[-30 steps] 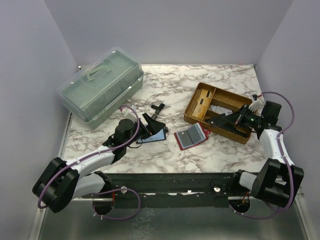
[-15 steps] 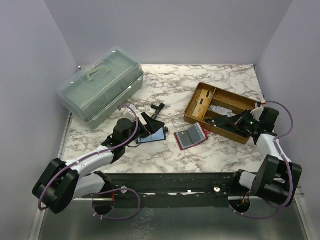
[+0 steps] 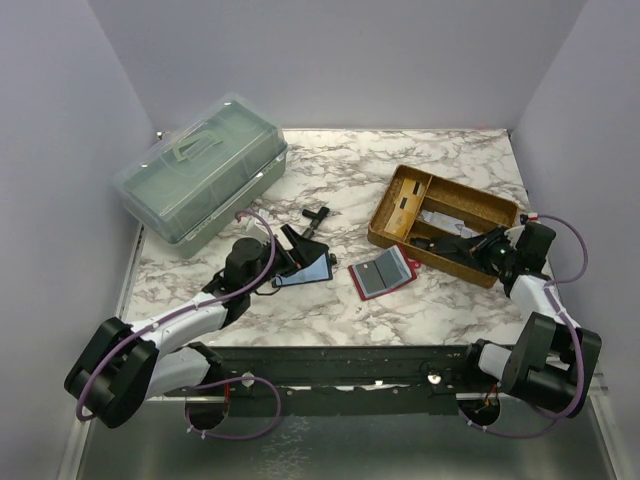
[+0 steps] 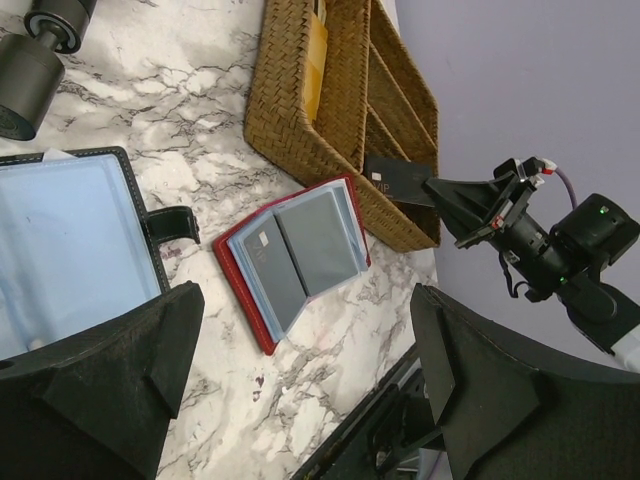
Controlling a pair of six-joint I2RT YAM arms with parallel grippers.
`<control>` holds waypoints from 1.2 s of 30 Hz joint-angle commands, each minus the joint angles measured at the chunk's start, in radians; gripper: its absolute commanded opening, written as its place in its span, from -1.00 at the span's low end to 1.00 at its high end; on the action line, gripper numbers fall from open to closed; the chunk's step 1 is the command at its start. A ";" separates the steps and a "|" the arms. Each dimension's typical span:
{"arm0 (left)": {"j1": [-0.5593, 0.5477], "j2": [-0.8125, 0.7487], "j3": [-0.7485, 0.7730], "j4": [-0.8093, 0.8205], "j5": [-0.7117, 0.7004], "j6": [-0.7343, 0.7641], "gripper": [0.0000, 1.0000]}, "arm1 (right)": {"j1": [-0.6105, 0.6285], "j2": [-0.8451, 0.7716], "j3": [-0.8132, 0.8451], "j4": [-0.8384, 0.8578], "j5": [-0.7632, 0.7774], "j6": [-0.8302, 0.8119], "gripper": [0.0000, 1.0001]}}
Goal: Take the credit cards out of the card holder
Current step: Place the credit card in the storage box.
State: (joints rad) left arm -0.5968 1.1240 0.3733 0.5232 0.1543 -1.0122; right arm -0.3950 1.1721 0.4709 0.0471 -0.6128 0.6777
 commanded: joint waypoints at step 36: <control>0.007 -0.148 -0.109 0.035 -0.022 -0.055 0.84 | -0.034 -0.007 -0.048 0.073 0.062 0.028 -0.93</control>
State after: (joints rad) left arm -0.5957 0.9943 0.2790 0.5369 0.1486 -1.0630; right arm -0.4206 1.1721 0.4339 0.0898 -0.5659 0.7067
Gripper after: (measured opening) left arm 0.918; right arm 0.030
